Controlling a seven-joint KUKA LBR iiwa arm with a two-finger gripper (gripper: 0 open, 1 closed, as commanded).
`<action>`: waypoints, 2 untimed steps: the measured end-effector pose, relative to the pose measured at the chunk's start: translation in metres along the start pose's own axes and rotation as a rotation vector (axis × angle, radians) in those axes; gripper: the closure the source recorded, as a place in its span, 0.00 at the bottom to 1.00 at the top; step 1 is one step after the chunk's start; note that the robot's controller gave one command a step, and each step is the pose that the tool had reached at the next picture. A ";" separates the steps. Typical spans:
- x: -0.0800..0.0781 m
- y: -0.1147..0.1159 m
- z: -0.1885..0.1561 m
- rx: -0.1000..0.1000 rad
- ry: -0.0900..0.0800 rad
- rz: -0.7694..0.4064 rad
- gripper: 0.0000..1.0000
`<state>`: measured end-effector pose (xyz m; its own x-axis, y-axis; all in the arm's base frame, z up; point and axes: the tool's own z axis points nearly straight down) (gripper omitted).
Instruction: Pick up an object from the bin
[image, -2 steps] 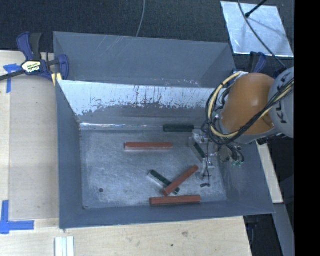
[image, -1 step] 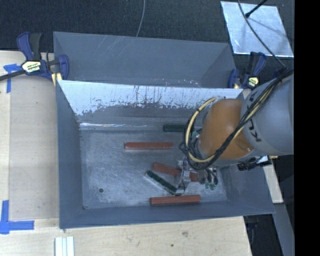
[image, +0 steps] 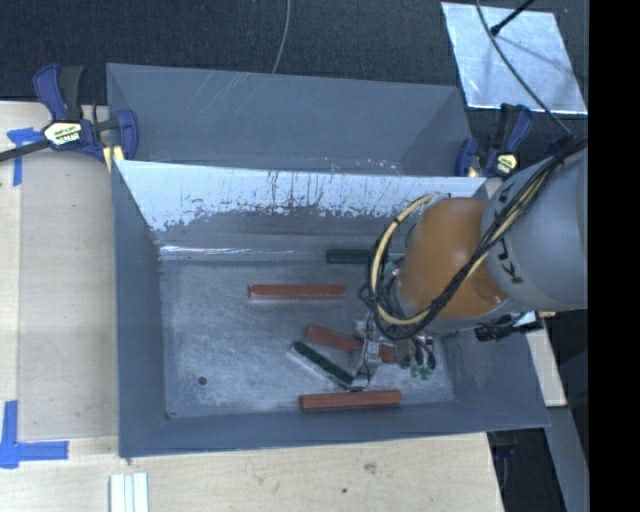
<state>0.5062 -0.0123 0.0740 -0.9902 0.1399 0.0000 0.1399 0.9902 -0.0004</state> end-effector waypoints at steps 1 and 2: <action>-0.008 0.041 -0.105 0.000 -0.002 -0.001 1.00; -0.006 0.027 -0.144 0.000 0.000 0.002 1.00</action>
Offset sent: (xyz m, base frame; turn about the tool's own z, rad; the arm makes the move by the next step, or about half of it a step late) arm 0.0000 0.0000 0.0000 0.0000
